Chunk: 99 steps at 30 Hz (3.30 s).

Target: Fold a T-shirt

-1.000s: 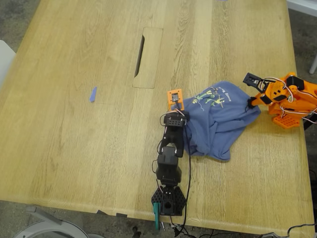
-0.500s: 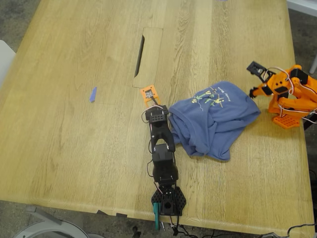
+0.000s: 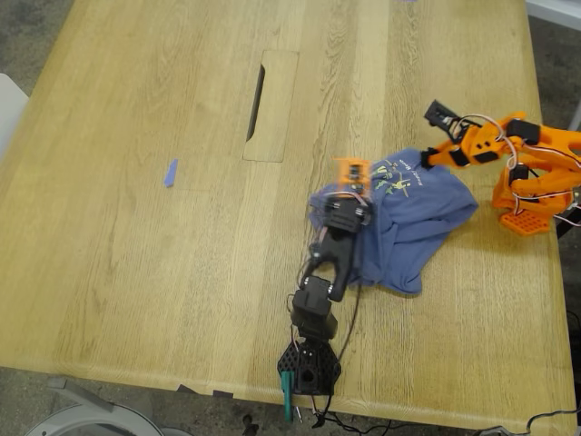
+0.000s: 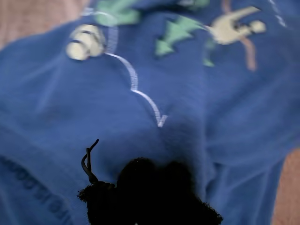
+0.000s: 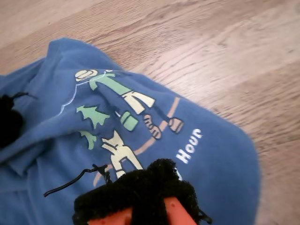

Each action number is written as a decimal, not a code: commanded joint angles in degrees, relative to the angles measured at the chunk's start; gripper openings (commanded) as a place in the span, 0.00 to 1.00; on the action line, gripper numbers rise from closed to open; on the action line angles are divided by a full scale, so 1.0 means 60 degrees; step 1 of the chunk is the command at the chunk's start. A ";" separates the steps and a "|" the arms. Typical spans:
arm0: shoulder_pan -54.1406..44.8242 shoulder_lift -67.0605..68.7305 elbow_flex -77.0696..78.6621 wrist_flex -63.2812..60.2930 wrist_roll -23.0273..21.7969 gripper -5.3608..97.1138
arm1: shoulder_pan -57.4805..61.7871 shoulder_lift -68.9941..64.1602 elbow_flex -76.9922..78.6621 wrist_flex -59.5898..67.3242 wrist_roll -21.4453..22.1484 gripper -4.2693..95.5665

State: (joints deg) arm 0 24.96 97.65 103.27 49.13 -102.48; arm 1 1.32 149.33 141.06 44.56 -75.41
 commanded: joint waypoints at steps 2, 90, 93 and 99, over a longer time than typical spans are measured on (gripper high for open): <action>0.0879 -0.0322 -0.1362 -0.0278 -0.0044 0.05 | -0.0366 -0.0791 0.0396 -0.1421 0.0000 0.04; -1.4004 1.6421 0.9141 0.3853 0.0029 0.07 | 1.1880 0.5684 0.0747 0.7632 -0.1582 0.04; -1.4604 1.7227 0.9463 0.4175 -0.0029 0.05 | 1.3696 0.7002 0.1274 0.8174 -0.2329 0.04; -1.5264 1.8193 1.0020 0.4512 -0.0073 0.05 | 1.5103 0.7632 0.1553 0.8130 -0.2783 0.04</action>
State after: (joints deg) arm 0 -64.69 200.30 163.74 77.26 -102.48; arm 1 89.74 194.24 150.64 94.13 -91.49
